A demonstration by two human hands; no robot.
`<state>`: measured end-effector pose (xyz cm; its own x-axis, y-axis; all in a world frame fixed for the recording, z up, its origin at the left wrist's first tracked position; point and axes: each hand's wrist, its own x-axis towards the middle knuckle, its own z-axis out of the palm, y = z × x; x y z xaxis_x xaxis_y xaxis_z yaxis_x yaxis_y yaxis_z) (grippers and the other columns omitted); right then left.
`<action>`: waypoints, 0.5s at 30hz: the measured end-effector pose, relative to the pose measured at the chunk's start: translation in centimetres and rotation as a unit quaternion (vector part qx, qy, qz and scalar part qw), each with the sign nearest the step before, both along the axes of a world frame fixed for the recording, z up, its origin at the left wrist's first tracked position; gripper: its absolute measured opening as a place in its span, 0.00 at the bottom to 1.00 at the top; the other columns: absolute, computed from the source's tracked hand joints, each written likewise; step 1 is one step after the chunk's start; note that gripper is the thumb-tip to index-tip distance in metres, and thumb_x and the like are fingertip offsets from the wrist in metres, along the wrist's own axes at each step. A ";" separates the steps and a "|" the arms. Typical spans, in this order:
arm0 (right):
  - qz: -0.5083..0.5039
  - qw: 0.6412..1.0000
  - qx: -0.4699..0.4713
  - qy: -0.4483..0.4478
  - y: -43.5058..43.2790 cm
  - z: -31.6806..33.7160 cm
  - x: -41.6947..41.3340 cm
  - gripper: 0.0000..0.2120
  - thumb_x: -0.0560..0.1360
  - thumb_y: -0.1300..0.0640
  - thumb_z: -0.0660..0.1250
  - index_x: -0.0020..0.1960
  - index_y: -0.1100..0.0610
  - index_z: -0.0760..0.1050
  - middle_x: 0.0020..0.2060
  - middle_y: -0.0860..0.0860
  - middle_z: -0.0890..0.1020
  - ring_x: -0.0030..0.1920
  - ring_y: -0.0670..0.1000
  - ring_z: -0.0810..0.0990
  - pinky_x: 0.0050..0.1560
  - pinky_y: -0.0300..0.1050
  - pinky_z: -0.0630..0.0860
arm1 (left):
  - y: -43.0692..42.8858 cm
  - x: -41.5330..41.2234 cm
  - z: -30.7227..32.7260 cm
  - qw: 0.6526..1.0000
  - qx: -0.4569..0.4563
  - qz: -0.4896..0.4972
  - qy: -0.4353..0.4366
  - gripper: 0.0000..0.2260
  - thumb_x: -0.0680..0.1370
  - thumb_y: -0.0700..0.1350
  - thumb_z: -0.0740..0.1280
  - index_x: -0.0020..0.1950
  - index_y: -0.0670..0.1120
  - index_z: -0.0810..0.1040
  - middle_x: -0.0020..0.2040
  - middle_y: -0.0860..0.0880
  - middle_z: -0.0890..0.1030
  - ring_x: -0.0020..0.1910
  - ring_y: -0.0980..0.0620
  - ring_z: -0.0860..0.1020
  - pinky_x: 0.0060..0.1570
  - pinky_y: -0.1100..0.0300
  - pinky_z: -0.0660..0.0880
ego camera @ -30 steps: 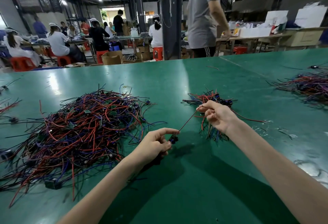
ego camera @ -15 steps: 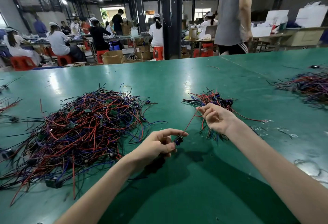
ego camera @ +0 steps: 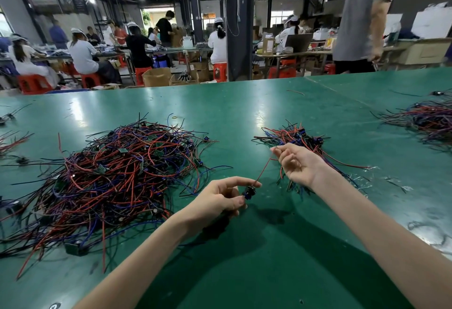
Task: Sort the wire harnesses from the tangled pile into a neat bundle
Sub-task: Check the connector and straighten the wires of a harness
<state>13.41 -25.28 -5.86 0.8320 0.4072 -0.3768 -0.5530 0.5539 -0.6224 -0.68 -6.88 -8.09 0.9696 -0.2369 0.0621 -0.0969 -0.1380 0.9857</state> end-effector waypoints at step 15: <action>0.269 0.905 -0.181 -0.274 4.1 -1.6 -5.9 0.15 0.67 0.55 0.70 0.50 0.63 0.79 0.37 0.50 0.82 0.32 0.44 0.74 0.34 0.33 0.73 | -0.1 1.0 -0.4 0.968 -0.153 0.199 0.015 0.17 0.75 0.31 0.66 0.60 0.45 0.69 0.28 0.49 0.76 0.29 0.57 0.77 0.32 0.64 0.76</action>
